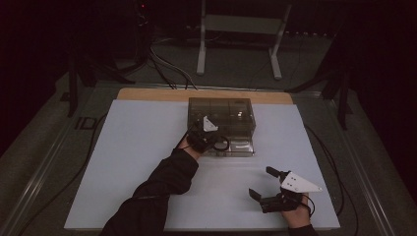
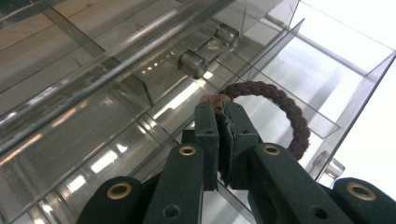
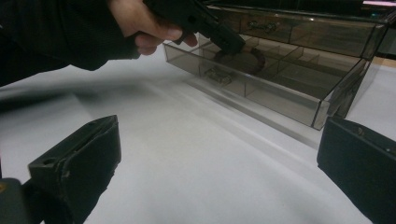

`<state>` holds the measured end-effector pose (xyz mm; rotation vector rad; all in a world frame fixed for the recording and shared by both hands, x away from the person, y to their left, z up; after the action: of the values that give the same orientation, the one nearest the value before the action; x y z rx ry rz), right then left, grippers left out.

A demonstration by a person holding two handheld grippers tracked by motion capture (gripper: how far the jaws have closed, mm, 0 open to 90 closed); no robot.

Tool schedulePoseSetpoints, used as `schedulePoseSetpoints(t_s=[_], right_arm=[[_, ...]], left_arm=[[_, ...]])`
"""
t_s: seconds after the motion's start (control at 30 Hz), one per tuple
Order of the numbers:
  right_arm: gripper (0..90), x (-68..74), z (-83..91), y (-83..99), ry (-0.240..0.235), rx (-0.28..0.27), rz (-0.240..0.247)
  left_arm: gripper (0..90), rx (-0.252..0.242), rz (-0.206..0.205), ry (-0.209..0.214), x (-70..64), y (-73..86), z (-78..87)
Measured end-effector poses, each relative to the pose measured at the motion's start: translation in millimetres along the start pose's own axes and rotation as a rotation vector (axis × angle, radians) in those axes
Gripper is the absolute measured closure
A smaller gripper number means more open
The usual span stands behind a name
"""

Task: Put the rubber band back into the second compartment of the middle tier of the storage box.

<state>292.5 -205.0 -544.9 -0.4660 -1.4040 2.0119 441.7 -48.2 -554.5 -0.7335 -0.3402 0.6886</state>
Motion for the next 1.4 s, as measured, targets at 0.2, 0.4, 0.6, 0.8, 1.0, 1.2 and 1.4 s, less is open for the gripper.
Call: schedulePoseSetpoints(t_s=[0.2,0.4,0.6,0.8,1.0,1.2,1.4], right_arm=[[0.0,0.2,-0.1,0.1,-0.001,0.001,0.002],[0.0,-0.5,0.0,-0.1,-0.001,-0.001,0.0],[0.0,0.2,-0.2,-0.1,-0.002,0.0,-0.002],[0.0,-0.5,-0.7,-0.3,-0.002,-0.002,-0.003],[0.0,0.1,-0.2,-0.4,-0.001,-0.002,-0.002],[0.0,0.1,-0.2,-0.5,0.0,-0.002,-0.001],[0.0,-0.1,-0.2,-0.5,0.0,-0.002,-0.001]], left_arm=[[85.8,0.015,-0.007,0.023,-4.6,-0.8,-1.9],[84.0,0.03,-0.021,0.04,-7.4,0.1,-2.0],[75.6,0.032,-0.021,0.054,-10.0,-0.9,0.6],[58.8,-0.003,-0.044,0.058,-16.2,-5.4,6.4],[49.7,-0.044,-0.037,0.075,-20.8,-10.6,16.0],[45.8,-0.075,-0.012,0.103,-23.9,-15.8,28.5],[41.2,-0.093,-0.004,0.111,-25.3,-18.0,39.8]])
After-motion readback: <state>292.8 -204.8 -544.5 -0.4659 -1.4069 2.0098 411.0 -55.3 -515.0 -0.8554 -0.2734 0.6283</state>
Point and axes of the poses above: each handheld gripper's, and its own axes: z roughly backward along the jaws, y roughly out of its underside, x roughly to its left, the point moved 10 cm from there along -z, roughly forward along the jaws, and after that the axes turned 3 degrees about x, right-handed, at the moved point
